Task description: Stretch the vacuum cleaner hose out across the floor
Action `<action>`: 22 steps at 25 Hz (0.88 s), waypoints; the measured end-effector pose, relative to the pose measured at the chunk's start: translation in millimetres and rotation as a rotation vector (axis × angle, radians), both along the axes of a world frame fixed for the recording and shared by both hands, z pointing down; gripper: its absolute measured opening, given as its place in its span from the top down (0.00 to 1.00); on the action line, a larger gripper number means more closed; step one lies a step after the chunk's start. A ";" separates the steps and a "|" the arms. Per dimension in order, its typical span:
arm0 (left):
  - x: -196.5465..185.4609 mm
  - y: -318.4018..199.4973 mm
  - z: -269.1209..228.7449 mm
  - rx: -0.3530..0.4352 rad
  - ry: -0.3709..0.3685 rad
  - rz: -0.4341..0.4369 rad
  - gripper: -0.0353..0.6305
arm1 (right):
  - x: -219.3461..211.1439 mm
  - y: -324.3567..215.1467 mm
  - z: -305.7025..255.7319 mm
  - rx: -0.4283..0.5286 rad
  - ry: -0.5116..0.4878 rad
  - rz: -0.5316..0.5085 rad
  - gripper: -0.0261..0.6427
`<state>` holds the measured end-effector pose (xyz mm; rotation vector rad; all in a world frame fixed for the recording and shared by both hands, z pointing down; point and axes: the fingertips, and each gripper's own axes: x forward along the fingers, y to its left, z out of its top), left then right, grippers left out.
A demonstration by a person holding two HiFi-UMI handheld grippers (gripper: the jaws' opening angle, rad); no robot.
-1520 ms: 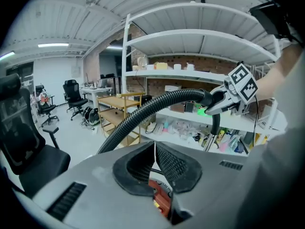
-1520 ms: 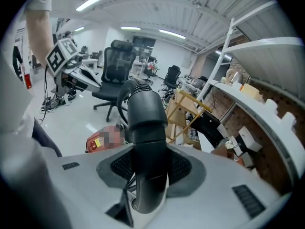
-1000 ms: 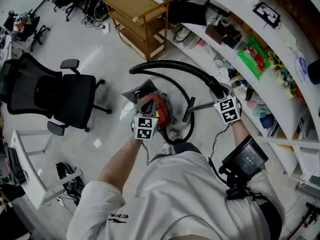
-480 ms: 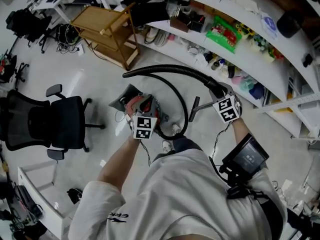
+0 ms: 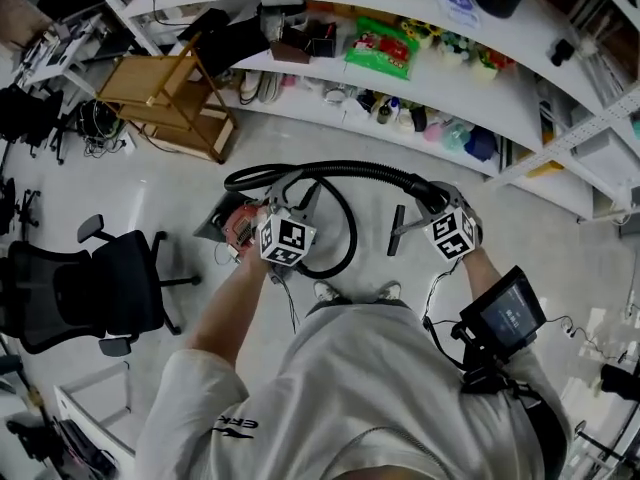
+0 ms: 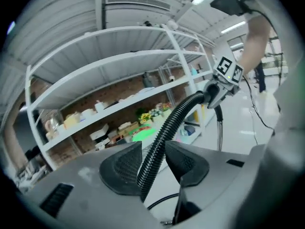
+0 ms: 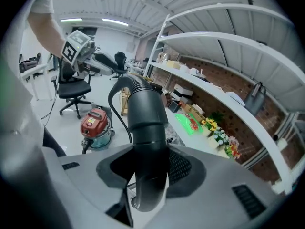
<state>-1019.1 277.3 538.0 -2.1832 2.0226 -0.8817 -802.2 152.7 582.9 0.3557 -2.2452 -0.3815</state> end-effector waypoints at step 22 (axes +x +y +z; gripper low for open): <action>210.6 -117.1 33.8 -0.178 -0.314 0.427 0.67 | 231.8 -30.0 -12.5 0.023 -0.028 0.233 0.72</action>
